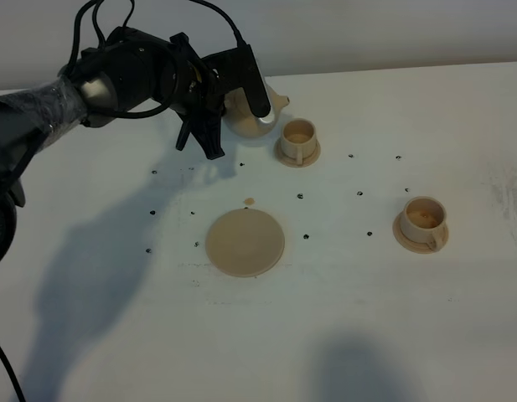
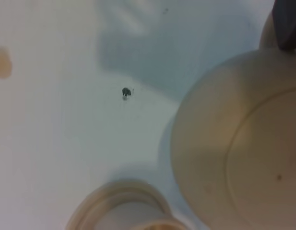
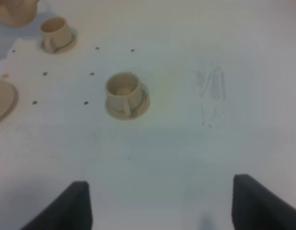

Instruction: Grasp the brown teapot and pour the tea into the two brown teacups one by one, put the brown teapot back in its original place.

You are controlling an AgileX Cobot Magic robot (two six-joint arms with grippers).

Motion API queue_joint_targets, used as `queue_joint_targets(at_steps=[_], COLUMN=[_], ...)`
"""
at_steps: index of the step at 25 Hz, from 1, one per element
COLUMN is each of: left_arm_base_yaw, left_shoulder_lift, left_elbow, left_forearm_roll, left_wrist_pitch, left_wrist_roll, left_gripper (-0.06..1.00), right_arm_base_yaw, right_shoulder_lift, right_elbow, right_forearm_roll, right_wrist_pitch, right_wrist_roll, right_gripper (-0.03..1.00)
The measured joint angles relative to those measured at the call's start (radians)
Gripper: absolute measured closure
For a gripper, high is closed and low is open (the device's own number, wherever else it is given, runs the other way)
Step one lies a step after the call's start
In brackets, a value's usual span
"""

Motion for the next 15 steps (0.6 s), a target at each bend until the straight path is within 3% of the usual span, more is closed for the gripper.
queue_joint_targets(at_steps=[15], left_arm_base_yaw=[-0.011], left_shoulder_lift=[0.031], left_elbow=[0.000], left_forearm_roll=[0.016], left_wrist_pitch=[-0.073], left_wrist_roll=[0.056], left_gripper=[0.86], right_arm_base_yaw=[0.000], right_shoulder_lift=[0.000], right_elbow=[0.000], right_forearm_roll=[0.000], right_wrist_pitch=[0.000], right_wrist_roll=[0.000], right_gripper=[0.37])
